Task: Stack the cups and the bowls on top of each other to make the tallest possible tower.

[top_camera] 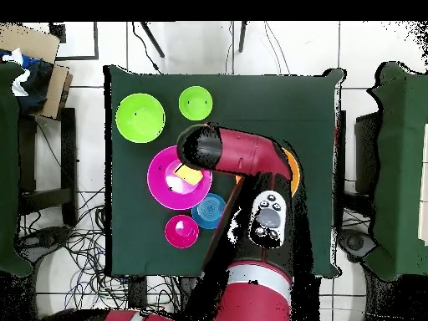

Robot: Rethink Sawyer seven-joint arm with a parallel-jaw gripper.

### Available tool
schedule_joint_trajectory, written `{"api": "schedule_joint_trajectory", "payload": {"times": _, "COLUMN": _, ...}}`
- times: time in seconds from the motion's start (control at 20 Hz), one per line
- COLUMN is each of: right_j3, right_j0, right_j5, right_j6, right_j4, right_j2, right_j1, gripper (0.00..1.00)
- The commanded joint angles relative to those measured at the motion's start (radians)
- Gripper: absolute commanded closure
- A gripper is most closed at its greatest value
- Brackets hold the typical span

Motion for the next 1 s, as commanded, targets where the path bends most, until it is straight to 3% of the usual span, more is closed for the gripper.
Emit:
{"api": "schedule_joint_trajectory", "payload": {"times": 0.05, "right_j3": -0.023, "right_j0": 0.087, "right_j5": 0.05, "right_j6": 0.102, "right_j4": -0.022, "right_j2": 0.044, "right_j1": 0.098, "gripper": 0.0}}
{"api": "schedule_joint_trajectory", "payload": {"times": 0.6, "right_j3": -0.142, "right_j0": 0.172, "right_j5": 0.113, "right_j6": 0.17, "right_j4": 0.039, "right_j2": -0.032, "right_j1": 0.179, "gripper": 0.0}}
{"api": "schedule_joint_trajectory", "payload": {"times": 1.0, "right_j3": -0.095, "right_j0": 0.159, "right_j5": 0.089, "right_j6": 0.133, "right_j4": 0.057, "right_j2": -0.046, "right_j1": 0.156, "gripper": 0.0}}
